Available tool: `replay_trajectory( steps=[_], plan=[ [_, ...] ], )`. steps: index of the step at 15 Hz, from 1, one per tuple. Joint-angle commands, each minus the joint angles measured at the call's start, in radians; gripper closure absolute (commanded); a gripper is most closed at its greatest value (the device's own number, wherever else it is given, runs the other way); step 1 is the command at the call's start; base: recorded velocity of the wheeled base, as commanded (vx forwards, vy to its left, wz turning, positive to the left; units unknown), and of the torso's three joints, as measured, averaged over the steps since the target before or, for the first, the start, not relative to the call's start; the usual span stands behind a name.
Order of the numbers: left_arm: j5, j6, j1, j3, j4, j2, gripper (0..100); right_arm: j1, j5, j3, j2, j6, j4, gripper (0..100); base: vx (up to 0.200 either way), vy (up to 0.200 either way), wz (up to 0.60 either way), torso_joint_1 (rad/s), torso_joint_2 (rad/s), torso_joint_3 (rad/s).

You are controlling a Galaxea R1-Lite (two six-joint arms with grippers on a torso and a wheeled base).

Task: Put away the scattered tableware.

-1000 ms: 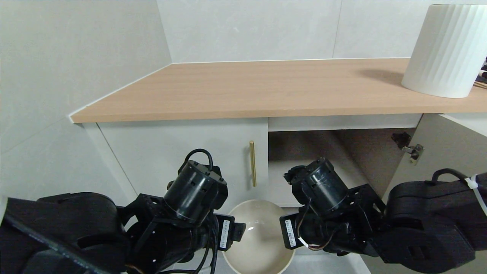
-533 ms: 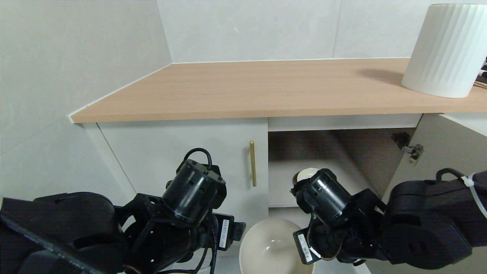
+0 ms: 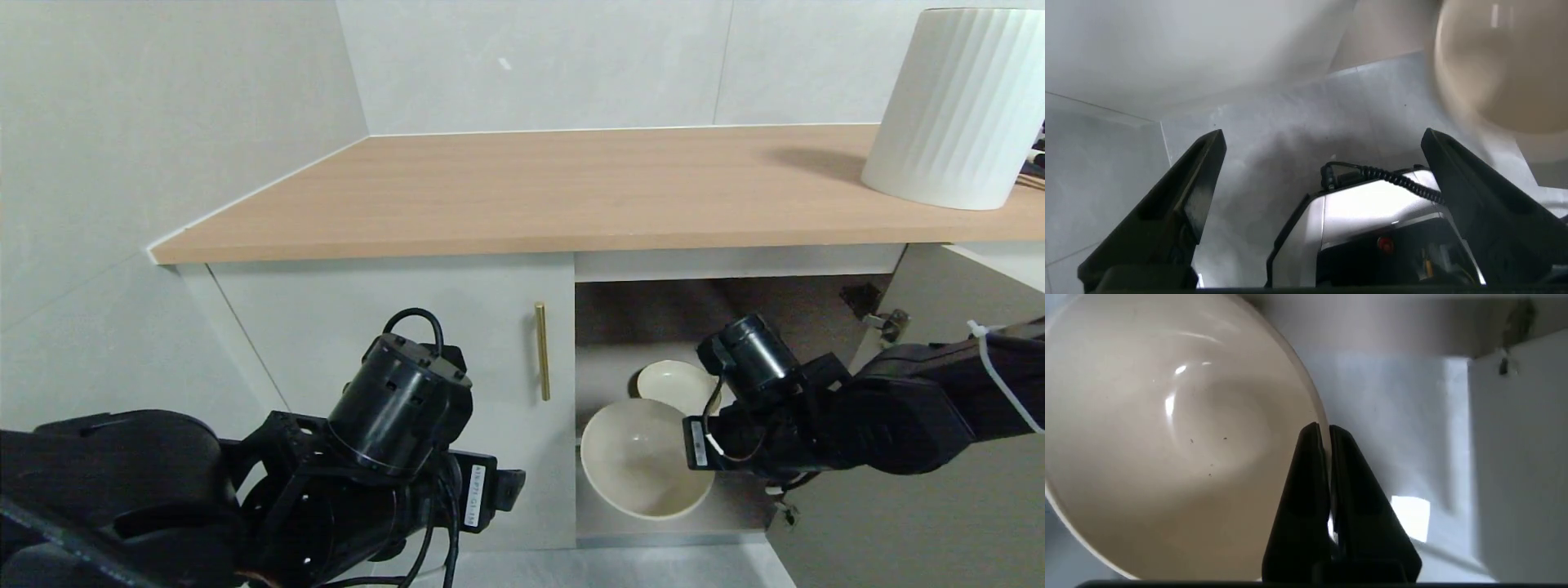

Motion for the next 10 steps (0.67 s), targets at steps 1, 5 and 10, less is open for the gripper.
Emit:
replay_trajectory(
  steps=[1, 5, 10],
  plan=[
    [0.000, -0.001, 0.000, 0.002, 0.000, -0.001, 0, -0.068, -0.003, 0.000, 0.073, 0.052, -0.102, 100, 0.000, 0.000, 0.00, 0.000, 0.00, 0.000],
    [0.000, -0.001, 0.000, 0.002, 0.000, -0.004, 0, -0.140, -0.046, -0.025, 0.133, 0.103, -0.238, 100, 0.000, 0.000, 0.00, 0.000, 0.00, 0.000],
    [0.000, -0.001, 0.000, 0.002, 0.000, -0.004, 0, -0.183, -0.069, -0.076, 0.211, 0.163, -0.336, 100, 0.000, 0.000, 0.00, 0.000, 0.00, 0.000]
  ],
)
